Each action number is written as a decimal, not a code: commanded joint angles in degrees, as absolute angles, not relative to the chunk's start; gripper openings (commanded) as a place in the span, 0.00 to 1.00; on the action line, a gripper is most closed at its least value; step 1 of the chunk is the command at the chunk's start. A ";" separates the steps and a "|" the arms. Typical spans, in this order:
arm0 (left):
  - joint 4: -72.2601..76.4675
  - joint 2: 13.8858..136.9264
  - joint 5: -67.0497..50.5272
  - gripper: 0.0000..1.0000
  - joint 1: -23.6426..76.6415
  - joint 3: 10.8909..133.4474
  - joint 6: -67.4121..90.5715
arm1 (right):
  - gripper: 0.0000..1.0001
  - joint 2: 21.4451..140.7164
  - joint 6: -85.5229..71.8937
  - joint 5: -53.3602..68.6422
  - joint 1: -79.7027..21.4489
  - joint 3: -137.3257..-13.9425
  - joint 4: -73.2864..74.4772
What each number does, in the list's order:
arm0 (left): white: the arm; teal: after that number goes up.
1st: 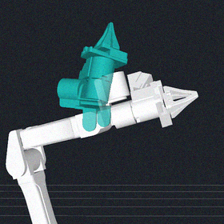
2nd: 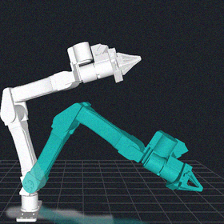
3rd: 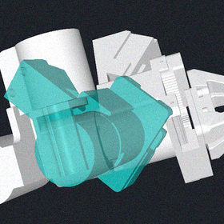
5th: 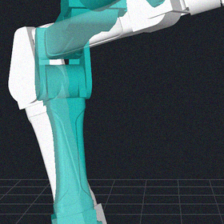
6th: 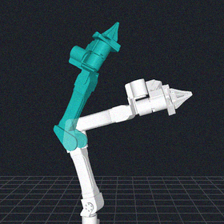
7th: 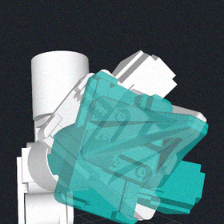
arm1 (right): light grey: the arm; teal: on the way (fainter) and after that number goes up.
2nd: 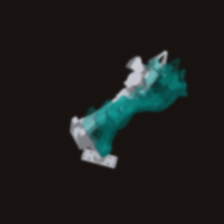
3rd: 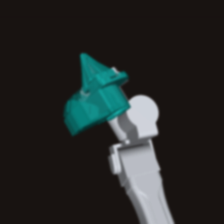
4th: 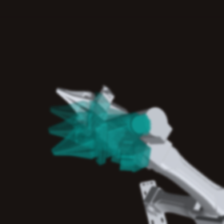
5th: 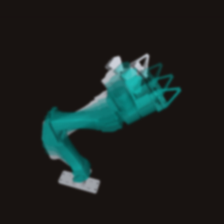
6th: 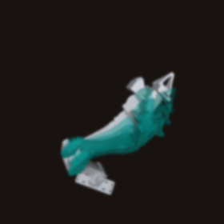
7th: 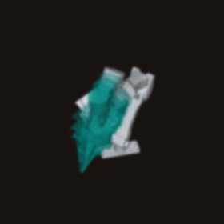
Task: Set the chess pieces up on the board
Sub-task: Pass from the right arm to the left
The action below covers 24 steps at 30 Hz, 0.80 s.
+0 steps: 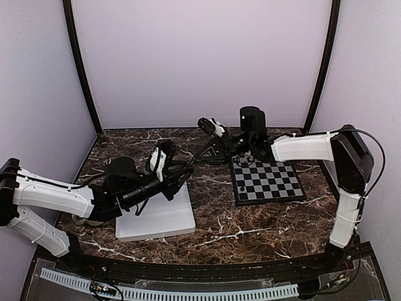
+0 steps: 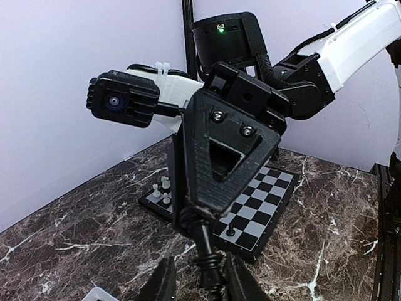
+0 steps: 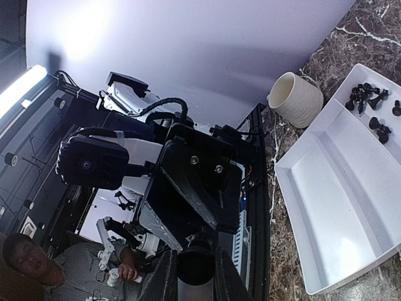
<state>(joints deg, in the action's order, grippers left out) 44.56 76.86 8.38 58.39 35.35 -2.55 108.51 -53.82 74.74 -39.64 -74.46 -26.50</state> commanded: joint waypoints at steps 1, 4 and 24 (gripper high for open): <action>43.46 76.34 8.29 0.27 58.38 36.54 -2.62 | 0.02 106.03 -52.80 75.28 -39.64 -73.40 -27.73; 43.86 76.27 7.80 0.24 58.38 36.69 -2.75 | 0.02 106.01 -52.55 75.08 -39.67 -73.30 -27.45; -6.03 93.10 -3.96 0.09 58.36 75.04 3.47 | 0.47 85.21 8.10 31.94 -19.68 -77.29 27.76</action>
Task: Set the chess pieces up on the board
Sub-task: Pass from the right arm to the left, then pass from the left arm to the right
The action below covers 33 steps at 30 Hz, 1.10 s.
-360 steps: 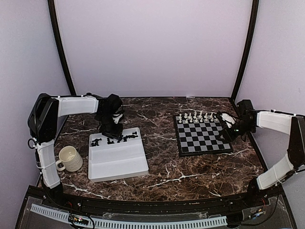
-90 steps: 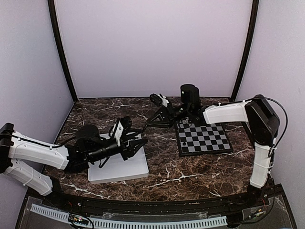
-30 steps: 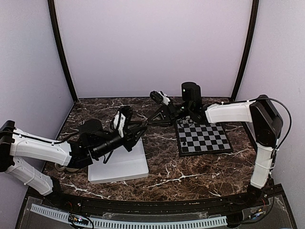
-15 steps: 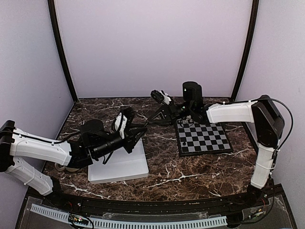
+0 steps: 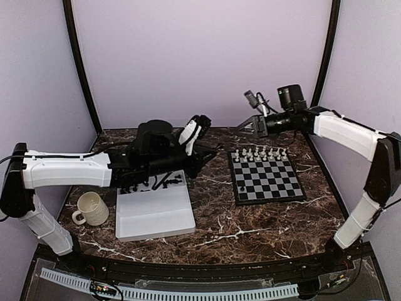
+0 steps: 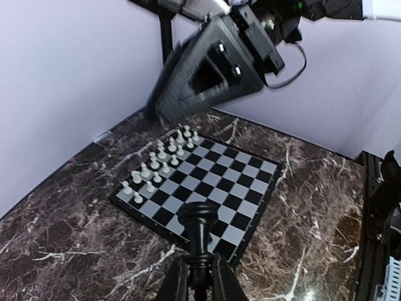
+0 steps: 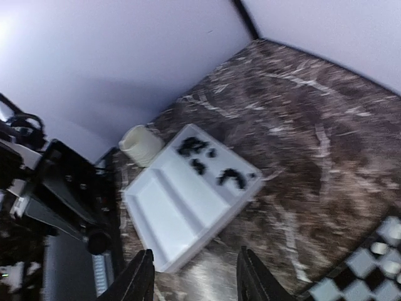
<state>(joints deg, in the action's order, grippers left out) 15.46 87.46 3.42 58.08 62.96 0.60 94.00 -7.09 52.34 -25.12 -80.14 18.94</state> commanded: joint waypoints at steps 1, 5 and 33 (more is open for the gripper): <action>-12.05 94.89 -6.46 0.09 58.36 77.86 3.54 | 0.47 83.08 9.53 27.50 -18.26 -75.74 27.82; -27.49 108.18 -13.15 0.07 58.36 94.52 3.68 | 0.47 76.48 14.22 13.41 -15.19 -69.56 28.23; -34.32 141.37 -51.43 0.02 52.88 133.15 25.67 | 0.45 66.50 46.58 16.92 -28.29 -53.56 43.00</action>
<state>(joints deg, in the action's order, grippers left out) -37.60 142.93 -44.86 53.93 133.80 21.47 64.53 42.02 17.91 -24.47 -50.92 40.56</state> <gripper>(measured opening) 0.129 0.434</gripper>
